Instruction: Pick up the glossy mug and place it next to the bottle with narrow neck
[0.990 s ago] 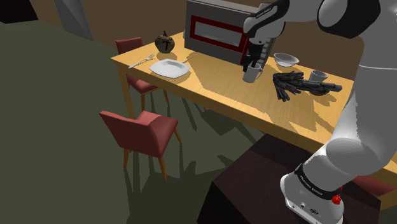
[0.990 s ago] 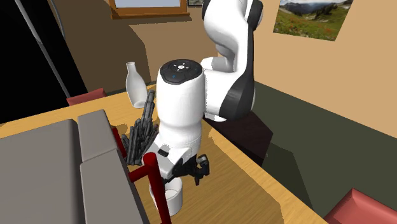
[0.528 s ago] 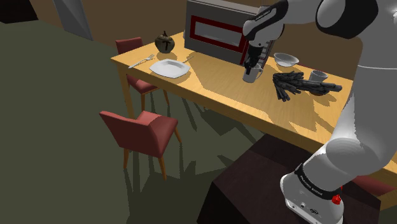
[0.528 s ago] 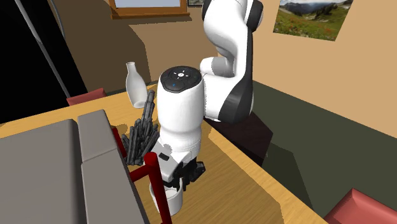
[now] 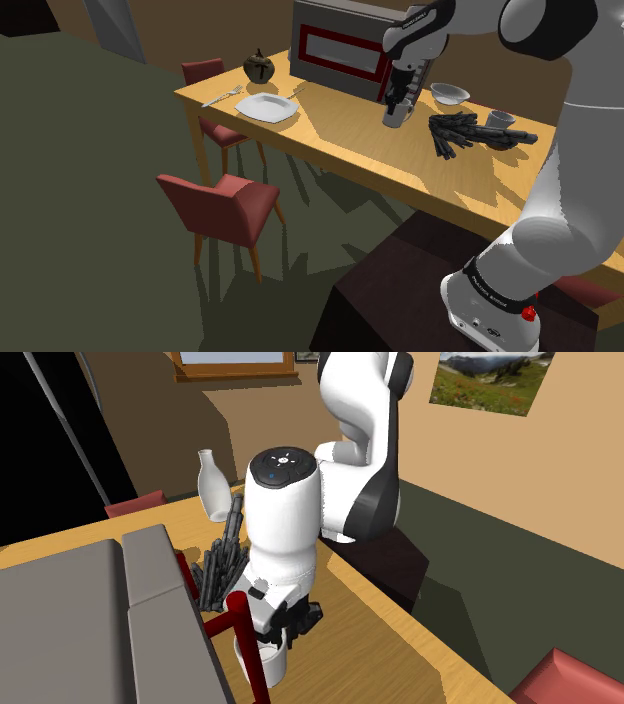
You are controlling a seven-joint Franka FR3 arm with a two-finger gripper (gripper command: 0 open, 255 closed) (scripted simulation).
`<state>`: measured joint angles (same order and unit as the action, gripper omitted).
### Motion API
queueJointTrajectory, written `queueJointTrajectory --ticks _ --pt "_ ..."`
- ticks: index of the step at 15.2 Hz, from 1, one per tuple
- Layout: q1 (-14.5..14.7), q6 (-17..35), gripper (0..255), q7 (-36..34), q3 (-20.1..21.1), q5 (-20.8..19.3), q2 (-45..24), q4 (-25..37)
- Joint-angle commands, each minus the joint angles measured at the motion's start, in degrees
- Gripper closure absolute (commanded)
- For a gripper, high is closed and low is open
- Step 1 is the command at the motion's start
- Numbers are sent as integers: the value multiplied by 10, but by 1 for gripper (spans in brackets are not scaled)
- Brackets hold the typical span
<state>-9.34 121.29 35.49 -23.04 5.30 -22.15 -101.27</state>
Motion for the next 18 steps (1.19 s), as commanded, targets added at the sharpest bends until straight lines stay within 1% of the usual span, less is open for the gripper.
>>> queueJointTrajectory --ticks 1,18 --pt "1 -13 255 -1 -1 -2 5 9" --pt "4 -129 255 -7 -9 -20 43 89"
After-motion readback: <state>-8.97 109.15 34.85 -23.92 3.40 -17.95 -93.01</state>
